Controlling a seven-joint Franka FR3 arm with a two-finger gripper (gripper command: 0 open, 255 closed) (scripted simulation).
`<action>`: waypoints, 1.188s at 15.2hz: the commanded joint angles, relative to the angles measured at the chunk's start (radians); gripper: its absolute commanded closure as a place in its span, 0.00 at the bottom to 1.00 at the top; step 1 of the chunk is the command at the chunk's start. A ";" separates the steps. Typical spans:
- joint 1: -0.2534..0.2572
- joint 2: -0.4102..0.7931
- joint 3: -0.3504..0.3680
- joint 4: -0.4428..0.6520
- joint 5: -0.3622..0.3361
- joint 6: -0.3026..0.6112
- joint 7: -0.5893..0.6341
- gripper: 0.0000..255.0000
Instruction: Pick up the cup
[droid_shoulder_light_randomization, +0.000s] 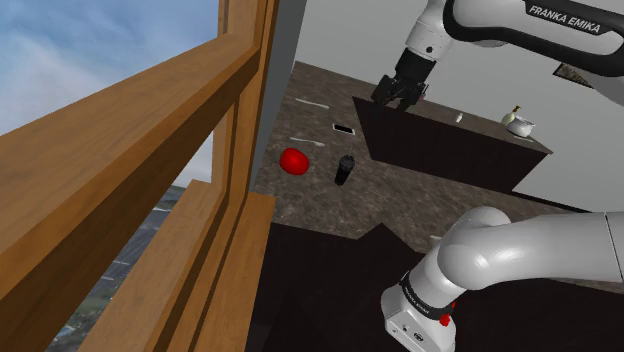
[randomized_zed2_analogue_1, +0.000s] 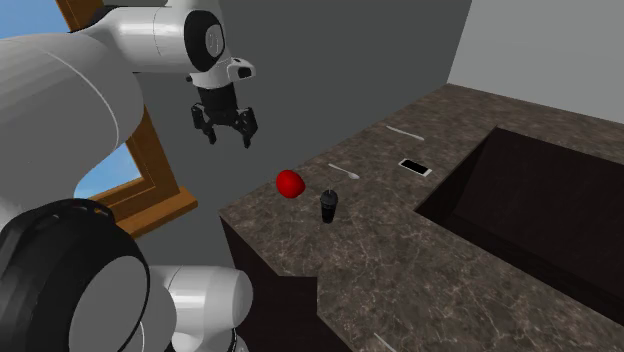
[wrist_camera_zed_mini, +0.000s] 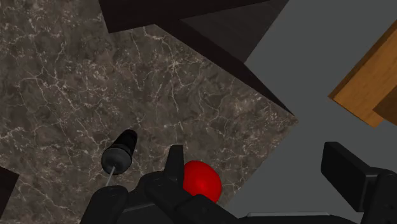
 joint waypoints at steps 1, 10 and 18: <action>0.000 0.000 0.000 0.000 0.000 0.000 0.000 0.00; 0.028 0.071 -0.227 -0.119 -0.122 0.172 -0.427 0.00; 0.080 0.279 -0.438 -0.100 -0.176 0.351 -0.814 0.00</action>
